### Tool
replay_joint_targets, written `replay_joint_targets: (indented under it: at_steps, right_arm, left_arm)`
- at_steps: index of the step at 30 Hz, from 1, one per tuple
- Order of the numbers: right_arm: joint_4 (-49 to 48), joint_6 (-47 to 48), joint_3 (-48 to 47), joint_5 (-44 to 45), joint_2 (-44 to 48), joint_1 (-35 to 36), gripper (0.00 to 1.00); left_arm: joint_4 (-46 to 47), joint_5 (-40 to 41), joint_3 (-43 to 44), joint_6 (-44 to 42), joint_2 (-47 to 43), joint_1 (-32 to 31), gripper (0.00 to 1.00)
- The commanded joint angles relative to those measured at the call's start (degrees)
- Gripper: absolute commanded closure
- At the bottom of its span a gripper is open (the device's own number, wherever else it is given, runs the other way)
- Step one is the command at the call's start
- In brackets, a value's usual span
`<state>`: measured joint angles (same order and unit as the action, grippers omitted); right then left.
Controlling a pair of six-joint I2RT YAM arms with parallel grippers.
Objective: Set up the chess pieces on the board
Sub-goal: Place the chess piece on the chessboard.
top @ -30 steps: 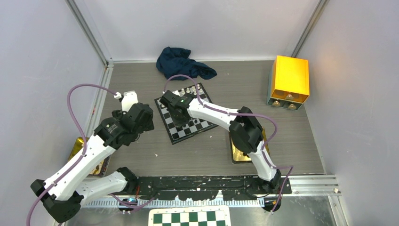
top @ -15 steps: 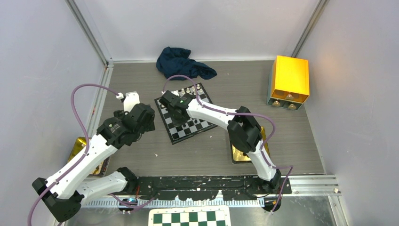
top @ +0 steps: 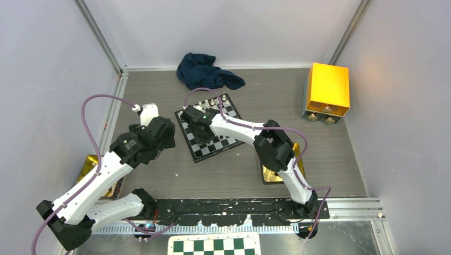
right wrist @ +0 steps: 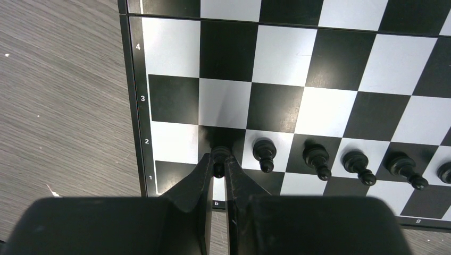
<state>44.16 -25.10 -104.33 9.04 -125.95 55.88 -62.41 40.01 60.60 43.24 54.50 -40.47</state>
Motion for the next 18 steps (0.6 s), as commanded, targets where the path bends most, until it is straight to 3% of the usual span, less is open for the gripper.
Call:
replay_joint_targets:
  at_steps: [1,18]
  right_arm:
    - [-2.3,1.0,-0.1,-0.1,0.2,0.4,1.00]
    - [-2.9,0.9,0.5,0.4,0.0,0.4,0.99]
  left_arm:
    - [2.3,0.8,-0.2,-0.1,-0.3,0.2,0.14]
    - [2.9,0.5,-0.6,-0.7,0.1,0.2,0.14]
